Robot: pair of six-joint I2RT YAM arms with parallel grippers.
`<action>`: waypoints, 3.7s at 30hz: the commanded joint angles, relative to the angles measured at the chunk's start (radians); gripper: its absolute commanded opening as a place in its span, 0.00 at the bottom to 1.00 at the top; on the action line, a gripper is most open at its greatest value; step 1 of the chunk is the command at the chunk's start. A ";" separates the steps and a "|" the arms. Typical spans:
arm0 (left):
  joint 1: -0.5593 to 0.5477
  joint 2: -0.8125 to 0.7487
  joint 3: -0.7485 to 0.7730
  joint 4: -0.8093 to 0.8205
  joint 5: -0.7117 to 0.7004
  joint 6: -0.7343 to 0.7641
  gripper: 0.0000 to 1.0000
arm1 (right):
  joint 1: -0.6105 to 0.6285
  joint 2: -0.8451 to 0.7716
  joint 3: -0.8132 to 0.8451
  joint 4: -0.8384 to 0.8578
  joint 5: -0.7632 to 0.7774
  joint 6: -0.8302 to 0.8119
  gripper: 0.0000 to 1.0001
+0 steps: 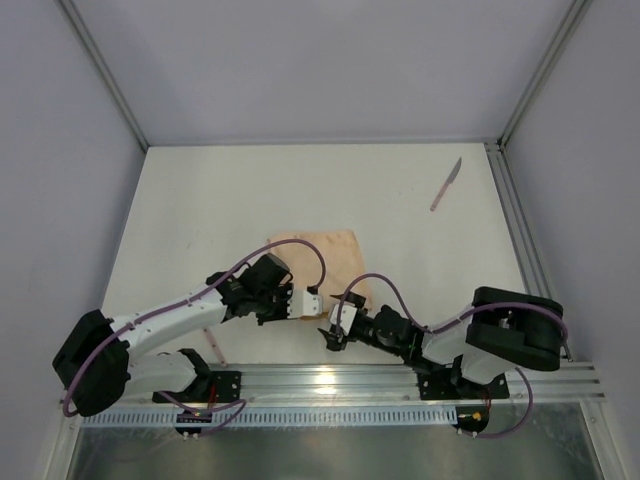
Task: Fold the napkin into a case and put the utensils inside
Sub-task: Pick up the lower triangle-folded napkin from the center of the board.
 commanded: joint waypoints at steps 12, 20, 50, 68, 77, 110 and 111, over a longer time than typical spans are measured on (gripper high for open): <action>0.024 -0.003 0.040 -0.018 0.079 -0.036 0.00 | 0.065 0.252 0.014 0.475 0.098 -0.008 0.96; 0.031 0.002 0.043 -0.018 0.093 -0.041 0.00 | 0.062 0.123 0.047 0.141 0.021 0.027 0.86; -0.016 0.079 0.043 -0.053 0.067 -0.004 0.57 | -0.405 -0.086 0.171 -0.530 -0.371 0.642 0.32; -0.209 0.286 0.010 0.129 -0.251 -0.087 0.58 | -0.446 -0.064 0.177 -0.518 -0.431 0.678 0.27; -0.219 0.321 -0.001 0.154 -0.277 -0.119 0.04 | -0.451 -0.095 0.174 -0.516 -0.448 0.650 0.27; 0.018 0.207 0.221 -0.038 0.108 -0.136 0.00 | -0.081 -0.075 -0.021 0.000 -0.033 -0.105 0.77; 0.021 0.207 0.223 -0.038 0.116 -0.139 0.00 | -0.081 -0.061 -0.019 0.004 -0.027 -0.109 0.78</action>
